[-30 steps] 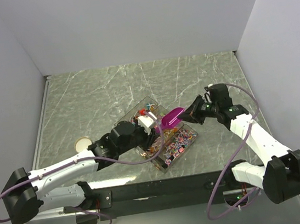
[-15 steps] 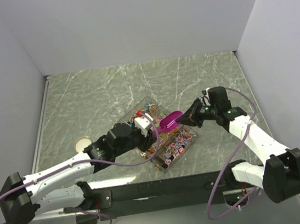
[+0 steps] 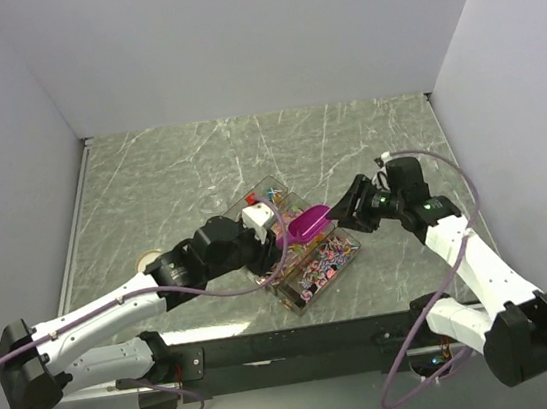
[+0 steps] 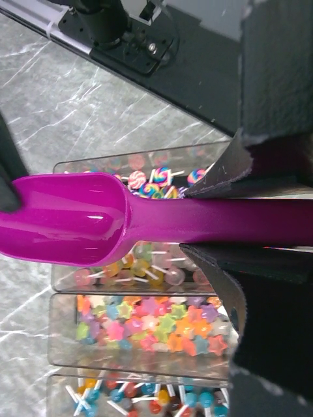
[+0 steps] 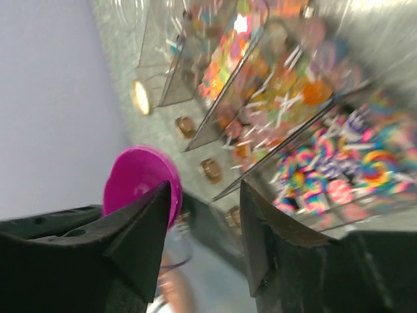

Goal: Pack the candies
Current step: Scoop the fake candies from the storage box.

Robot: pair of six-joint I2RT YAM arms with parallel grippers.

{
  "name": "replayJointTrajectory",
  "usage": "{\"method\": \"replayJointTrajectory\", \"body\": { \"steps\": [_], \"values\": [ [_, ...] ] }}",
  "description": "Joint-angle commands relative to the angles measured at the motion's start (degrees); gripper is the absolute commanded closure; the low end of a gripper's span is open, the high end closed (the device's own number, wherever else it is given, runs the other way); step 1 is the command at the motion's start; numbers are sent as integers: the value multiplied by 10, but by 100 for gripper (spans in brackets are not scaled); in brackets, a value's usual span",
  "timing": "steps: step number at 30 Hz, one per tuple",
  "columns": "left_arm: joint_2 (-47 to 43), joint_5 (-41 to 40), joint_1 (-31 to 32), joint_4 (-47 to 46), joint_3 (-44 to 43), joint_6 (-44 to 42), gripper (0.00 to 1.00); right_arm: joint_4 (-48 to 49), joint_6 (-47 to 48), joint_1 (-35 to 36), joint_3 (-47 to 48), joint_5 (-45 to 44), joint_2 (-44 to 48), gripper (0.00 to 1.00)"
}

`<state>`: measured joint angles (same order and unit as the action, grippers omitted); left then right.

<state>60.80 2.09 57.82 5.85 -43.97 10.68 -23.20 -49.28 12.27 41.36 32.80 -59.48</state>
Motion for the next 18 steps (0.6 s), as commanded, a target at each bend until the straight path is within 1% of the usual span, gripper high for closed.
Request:
{"method": "replayJointTrajectory", "body": {
  "steps": [1, 3, 4, 7, 9, 12, 18],
  "values": [
    [-18, 19, -5, 86, -57, 35, 99, -54, 122, -5, 45, -65, 36, 45],
    [-16, 30, -3, 126, -81, 49, 99, -83, 148, -2, 48, -98, 45, 42],
    [-14, 40, -2, 170, -89, 63, 99, -93, 167, -2, 49, -112, 47, 41],
    [0, 46, 16, 244, -123, 86, 99, -121, 189, 9, 49, -182, 48, 41],
    [16, 44, 42, 279, -148, 94, 99, -129, 202, 18, 44, -222, 40, 41],
    [44, 44, 71, 336, -183, 116, 99, -126, 217, 22, 35, -242, 21, 41],
    [93, 32, 87, 448, -255, 145, 99, -84, 235, 23, 14, -266, 3, 43]
  ]
}}
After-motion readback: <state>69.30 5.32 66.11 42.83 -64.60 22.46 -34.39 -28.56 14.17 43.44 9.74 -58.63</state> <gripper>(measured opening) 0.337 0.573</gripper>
